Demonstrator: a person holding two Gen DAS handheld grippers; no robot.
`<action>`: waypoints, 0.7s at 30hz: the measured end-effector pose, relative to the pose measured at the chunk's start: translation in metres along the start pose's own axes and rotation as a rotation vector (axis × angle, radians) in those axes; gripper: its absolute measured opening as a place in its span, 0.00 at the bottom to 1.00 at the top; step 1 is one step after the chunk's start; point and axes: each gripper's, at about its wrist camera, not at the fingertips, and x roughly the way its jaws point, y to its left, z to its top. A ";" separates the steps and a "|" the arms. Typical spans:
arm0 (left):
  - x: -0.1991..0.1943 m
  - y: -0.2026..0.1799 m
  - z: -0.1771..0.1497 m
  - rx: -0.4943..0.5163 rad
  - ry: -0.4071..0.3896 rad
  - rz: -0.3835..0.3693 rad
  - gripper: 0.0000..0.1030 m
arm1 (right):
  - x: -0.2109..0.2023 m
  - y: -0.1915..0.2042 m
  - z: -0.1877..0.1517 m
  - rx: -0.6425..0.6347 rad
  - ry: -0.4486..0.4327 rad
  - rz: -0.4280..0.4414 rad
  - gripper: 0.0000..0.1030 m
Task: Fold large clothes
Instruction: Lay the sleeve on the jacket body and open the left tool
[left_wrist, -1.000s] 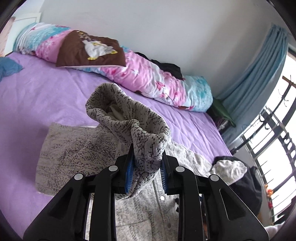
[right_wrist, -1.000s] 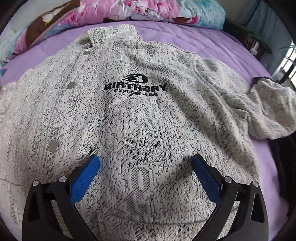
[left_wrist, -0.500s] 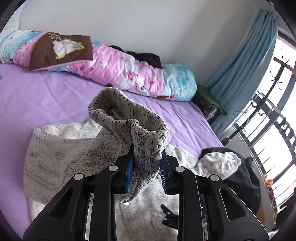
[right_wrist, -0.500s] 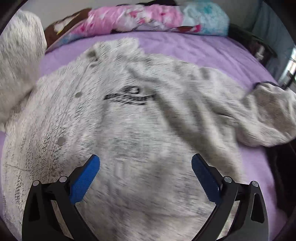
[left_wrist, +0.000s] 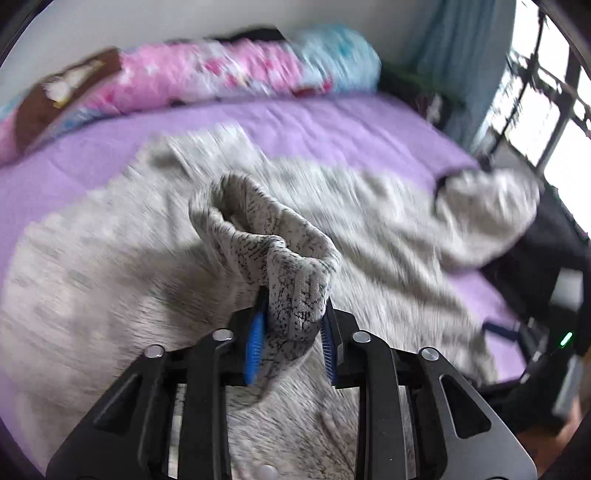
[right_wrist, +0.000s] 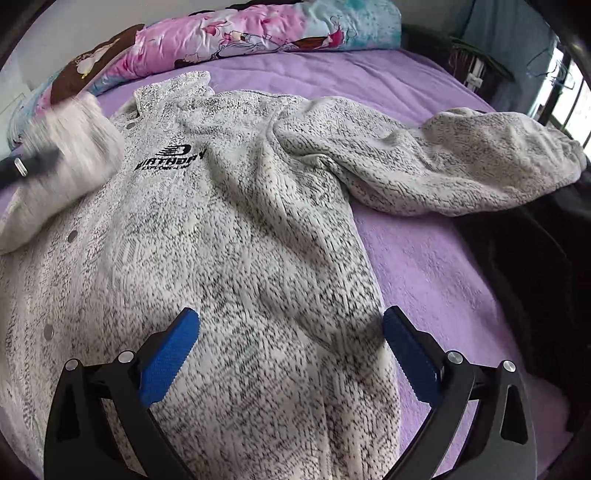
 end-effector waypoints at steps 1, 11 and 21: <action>0.007 -0.004 -0.007 0.033 0.017 0.005 0.33 | 0.000 0.001 0.000 -0.005 0.002 -0.002 0.94; 0.000 -0.005 -0.025 0.110 0.087 -0.198 0.94 | -0.017 -0.005 0.009 -0.027 -0.021 0.019 0.94; -0.072 0.129 -0.017 -0.057 0.011 -0.073 0.94 | -0.038 0.044 0.068 0.023 -0.097 0.269 0.94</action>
